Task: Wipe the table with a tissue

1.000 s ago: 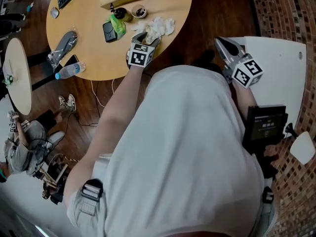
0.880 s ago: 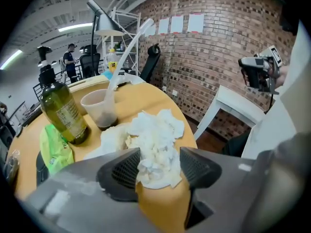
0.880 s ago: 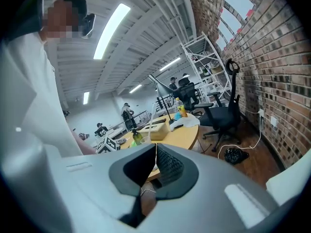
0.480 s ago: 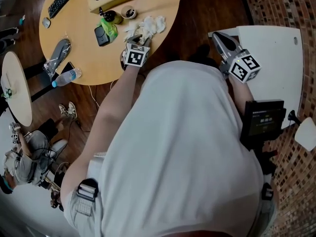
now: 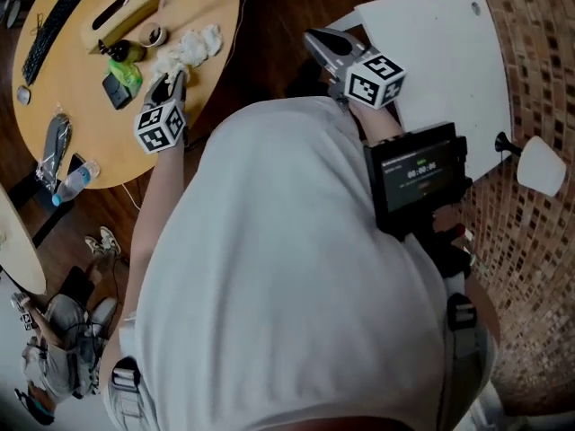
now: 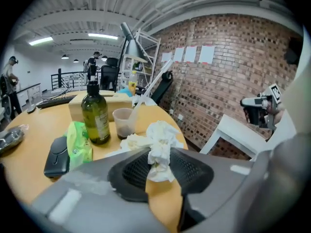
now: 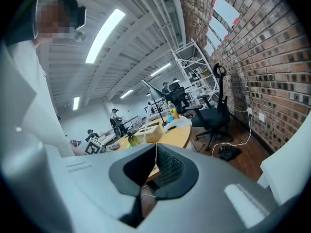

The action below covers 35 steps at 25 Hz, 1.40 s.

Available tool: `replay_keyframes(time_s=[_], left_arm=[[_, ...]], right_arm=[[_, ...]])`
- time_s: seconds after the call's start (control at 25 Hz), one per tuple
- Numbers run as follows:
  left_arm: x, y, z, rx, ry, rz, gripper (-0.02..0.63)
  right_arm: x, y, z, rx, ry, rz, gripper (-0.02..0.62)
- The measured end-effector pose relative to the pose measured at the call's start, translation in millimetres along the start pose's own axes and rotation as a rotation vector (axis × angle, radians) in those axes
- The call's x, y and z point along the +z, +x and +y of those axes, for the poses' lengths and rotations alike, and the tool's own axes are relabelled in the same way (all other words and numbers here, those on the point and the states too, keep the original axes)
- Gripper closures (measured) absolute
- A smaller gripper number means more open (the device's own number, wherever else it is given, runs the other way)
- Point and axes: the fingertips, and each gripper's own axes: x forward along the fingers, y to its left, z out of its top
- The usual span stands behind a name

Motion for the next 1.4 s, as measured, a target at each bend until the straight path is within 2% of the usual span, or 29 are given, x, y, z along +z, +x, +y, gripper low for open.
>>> replay_keyframes(time_s=[0.12, 0.36, 0.6, 0.8, 1.0, 1.2, 1.4], left_arm=[[18, -1, -31, -0.077, 0.036, -0.041, 0.476], [41, 5, -106, -0.305, 0.151, -0.116, 0.477], [46, 9, -178, -0.523, 0.226, -0.103, 0.477], [40, 17, -231, -0.703, 0.265, -0.057, 0.477], [41, 37, -257, -0.754, 0.333, -0.044, 0.476], [31, 41, -287, -0.832, 0.366, -0.005, 0.476], [19, 52, -297, -0.858, 0.393, 0.054, 0.476]], right_arm=[[1, -5, 2, -0.008, 0.013, -0.002, 0.586], [-6, -42, 2, -0.086, 0.008, -0.050, 0.586], [-28, -89, -5, -0.210, 0.067, -0.094, 0.586], [-49, -150, -5, -0.385, 0.113, -0.159, 0.586], [-57, -173, -17, -0.457, 0.143, -0.195, 0.586], [-73, -199, -20, -0.535, 0.185, -0.236, 0.586], [-87, -208, -20, -0.577, 0.223, -0.260, 0.586]])
